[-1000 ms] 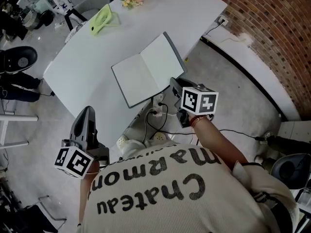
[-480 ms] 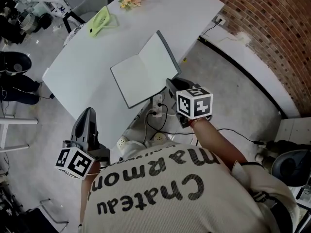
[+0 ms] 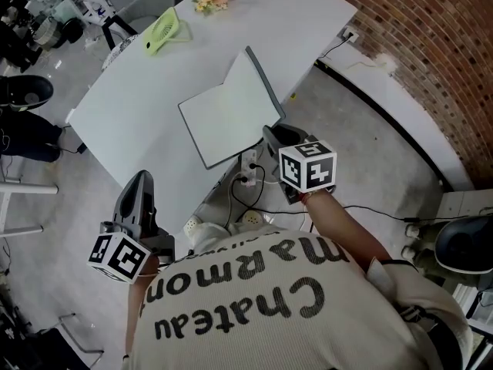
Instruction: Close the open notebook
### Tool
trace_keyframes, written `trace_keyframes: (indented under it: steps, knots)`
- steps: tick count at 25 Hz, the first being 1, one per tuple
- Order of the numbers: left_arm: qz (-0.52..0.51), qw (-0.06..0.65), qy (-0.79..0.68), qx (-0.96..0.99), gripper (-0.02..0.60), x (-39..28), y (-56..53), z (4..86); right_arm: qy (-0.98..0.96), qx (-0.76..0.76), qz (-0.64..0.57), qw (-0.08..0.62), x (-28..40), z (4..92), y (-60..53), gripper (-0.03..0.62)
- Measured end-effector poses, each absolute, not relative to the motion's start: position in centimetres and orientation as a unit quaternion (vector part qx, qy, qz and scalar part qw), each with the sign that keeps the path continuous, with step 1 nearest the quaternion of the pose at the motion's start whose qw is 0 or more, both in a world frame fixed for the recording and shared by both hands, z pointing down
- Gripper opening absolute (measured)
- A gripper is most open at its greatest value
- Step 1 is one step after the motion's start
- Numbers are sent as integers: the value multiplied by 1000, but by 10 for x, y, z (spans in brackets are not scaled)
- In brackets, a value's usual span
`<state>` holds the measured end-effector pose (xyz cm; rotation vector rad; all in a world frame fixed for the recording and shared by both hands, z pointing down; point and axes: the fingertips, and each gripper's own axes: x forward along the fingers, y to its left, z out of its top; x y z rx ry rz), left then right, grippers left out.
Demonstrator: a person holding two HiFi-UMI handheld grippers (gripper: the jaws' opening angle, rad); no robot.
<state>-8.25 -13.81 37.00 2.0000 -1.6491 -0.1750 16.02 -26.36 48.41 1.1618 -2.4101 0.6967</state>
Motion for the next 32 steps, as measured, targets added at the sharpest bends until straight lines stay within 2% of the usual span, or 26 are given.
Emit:
trace_keyframes:
  steps: [32]
  knots:
    - [-50,292,-560,774,0,-161,-150,374,-822,483,240,183,117,488,-240,41]
